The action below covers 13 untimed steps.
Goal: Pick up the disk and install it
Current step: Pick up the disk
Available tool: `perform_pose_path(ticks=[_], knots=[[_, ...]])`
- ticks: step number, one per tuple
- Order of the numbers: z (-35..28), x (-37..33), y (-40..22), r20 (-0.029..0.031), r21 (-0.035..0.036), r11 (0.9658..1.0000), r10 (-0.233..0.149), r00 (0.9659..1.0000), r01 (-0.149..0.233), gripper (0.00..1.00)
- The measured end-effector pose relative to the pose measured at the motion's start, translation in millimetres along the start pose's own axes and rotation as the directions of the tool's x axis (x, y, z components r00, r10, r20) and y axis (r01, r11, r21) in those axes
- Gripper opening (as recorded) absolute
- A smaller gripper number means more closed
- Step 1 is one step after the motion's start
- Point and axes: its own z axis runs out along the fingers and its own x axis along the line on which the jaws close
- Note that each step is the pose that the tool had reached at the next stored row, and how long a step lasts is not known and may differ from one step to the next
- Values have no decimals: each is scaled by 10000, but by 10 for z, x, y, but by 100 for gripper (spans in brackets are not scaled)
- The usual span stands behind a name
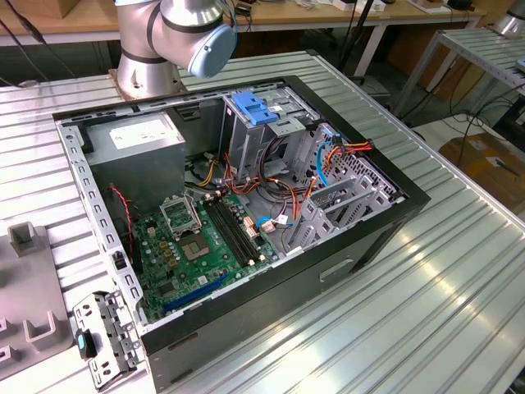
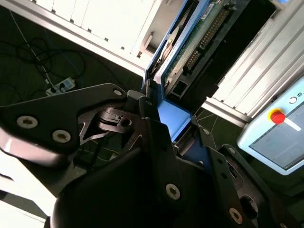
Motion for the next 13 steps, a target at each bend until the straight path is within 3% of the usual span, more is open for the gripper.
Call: perform_pose_path(ticks=[13], knots=[[-168,0,0,-1,-12,10000,0,10000,0,37]])
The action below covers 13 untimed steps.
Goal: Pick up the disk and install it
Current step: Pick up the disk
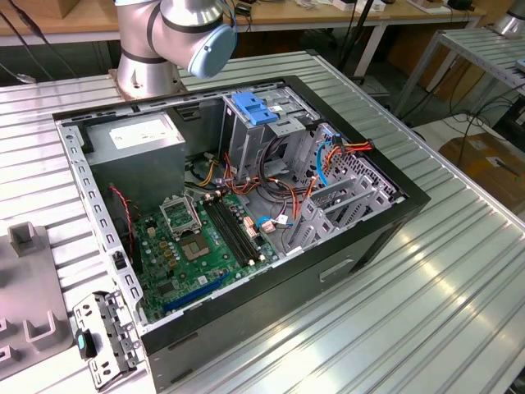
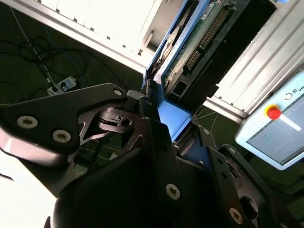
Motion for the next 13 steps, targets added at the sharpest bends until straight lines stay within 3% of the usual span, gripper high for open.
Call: perform_pose_path(ticks=[6,13], knots=[[-142,0,0,-1,-24,10000,0,10000,0,37],[-149,0,-1,-1,-25,10000,-1,10000,1,37]])
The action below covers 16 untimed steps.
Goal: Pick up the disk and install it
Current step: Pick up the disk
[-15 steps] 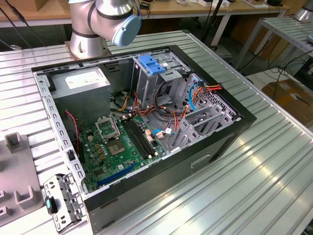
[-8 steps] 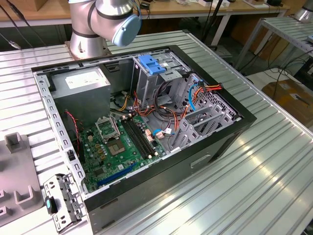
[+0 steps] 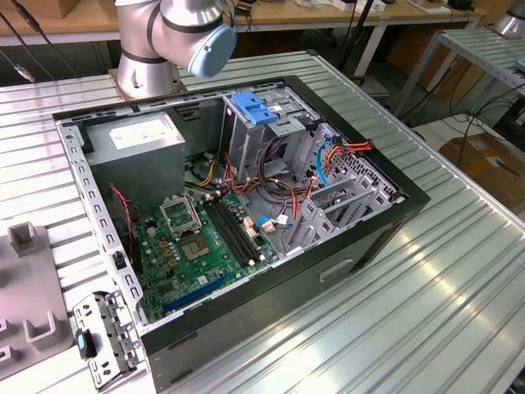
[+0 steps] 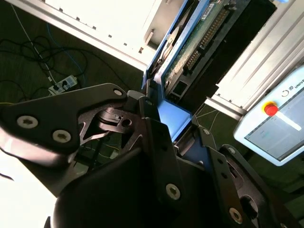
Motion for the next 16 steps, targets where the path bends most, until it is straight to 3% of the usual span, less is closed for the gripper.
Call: perform_pose_path(ticks=[16], knots=[[-1,-11,-248,0,-1,10000,0,10000,0,37]])
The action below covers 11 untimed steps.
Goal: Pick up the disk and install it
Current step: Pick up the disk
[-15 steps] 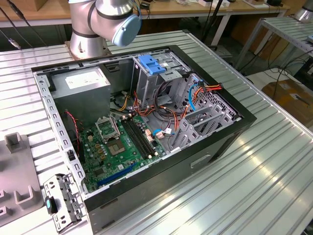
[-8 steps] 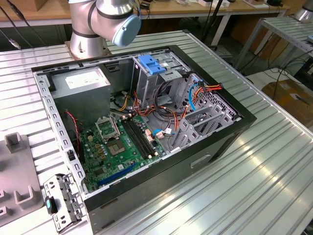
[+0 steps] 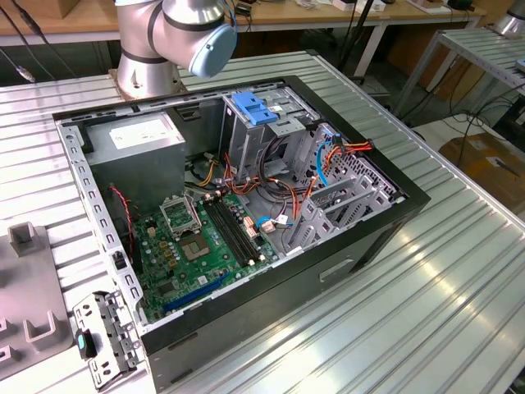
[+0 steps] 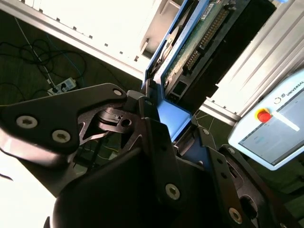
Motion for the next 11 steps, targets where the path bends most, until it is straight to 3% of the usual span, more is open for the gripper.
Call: perform_pose_path(ticks=[11], knots=[[-1,-8,-172,0,0,10000,0,10000,0,37]])
